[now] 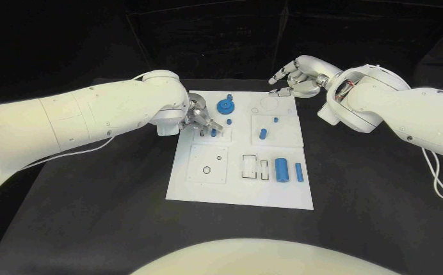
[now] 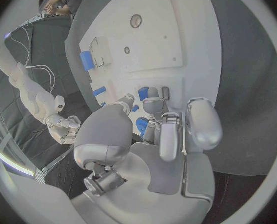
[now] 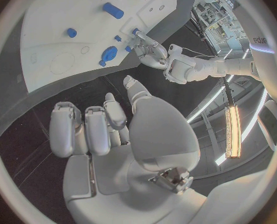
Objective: Assemble the parts on the task board
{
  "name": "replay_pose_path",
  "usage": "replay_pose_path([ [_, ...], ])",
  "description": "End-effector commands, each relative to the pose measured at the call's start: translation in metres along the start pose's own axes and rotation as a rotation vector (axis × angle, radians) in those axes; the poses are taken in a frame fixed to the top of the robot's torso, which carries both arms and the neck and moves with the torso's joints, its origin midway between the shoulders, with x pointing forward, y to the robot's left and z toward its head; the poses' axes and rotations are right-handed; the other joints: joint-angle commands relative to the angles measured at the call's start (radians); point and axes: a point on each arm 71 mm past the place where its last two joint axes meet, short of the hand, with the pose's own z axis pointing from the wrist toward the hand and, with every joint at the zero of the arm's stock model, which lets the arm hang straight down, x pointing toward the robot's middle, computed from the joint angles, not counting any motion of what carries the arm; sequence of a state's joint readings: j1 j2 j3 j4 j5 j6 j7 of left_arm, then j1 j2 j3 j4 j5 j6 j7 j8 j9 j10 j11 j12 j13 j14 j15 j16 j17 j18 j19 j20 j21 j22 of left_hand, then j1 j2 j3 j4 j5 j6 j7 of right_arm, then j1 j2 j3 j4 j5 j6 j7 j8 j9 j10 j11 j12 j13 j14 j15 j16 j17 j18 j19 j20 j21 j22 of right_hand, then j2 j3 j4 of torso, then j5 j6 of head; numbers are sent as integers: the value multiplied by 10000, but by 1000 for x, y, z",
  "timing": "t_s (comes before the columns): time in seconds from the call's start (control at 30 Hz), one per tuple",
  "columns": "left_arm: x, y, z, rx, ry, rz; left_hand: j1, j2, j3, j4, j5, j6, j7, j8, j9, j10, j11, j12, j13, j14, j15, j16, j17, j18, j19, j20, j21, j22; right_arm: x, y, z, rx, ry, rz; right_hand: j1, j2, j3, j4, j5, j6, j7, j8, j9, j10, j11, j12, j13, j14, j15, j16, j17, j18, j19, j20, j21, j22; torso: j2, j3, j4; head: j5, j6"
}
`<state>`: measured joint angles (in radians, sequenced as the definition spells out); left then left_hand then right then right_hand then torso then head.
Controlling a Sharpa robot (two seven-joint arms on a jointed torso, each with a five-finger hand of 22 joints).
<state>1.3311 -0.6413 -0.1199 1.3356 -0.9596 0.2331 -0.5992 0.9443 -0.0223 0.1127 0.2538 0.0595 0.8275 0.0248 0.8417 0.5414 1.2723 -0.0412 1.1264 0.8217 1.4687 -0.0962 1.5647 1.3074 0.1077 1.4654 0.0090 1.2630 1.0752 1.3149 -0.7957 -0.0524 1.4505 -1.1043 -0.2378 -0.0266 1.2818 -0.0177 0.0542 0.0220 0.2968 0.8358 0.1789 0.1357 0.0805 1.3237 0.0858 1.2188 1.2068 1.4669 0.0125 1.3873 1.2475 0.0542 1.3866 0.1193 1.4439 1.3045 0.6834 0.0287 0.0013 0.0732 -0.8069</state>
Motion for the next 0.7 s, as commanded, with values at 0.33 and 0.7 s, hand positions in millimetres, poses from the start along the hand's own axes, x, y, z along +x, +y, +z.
replay_pose_path([
  [0.33,-40,0,-26,145,-225,215,409,-78,-778,180,-109,-503,202,-305,-201,-300,115,-270,-459,1021,17,61,2634,-93,-86,0,-362,-478,-2,-1,2,-31,38,-57,-43,61,-69,14,65,3,-59,74,14,-19,-34,-36,-15,354,-78,-75,-14,71,-35,-38,-54,-22,8,1,2,-7,141],
  [0.7,-69,11,-13,-405,-172,87,1186,224,-1149,6,-109,-861,459,-924,-719,-341,341,-190,-466,1021,206,61,2634,-84,-99,159,-457,-576,-1,-1,4,-44,65,-59,-43,67,-78,21,68,15,-63,87,17,-12,-37,-26,-6,356,-80,-72,-5,69,-26,-39,-51,-12,21,-8,-30,53,194],
])
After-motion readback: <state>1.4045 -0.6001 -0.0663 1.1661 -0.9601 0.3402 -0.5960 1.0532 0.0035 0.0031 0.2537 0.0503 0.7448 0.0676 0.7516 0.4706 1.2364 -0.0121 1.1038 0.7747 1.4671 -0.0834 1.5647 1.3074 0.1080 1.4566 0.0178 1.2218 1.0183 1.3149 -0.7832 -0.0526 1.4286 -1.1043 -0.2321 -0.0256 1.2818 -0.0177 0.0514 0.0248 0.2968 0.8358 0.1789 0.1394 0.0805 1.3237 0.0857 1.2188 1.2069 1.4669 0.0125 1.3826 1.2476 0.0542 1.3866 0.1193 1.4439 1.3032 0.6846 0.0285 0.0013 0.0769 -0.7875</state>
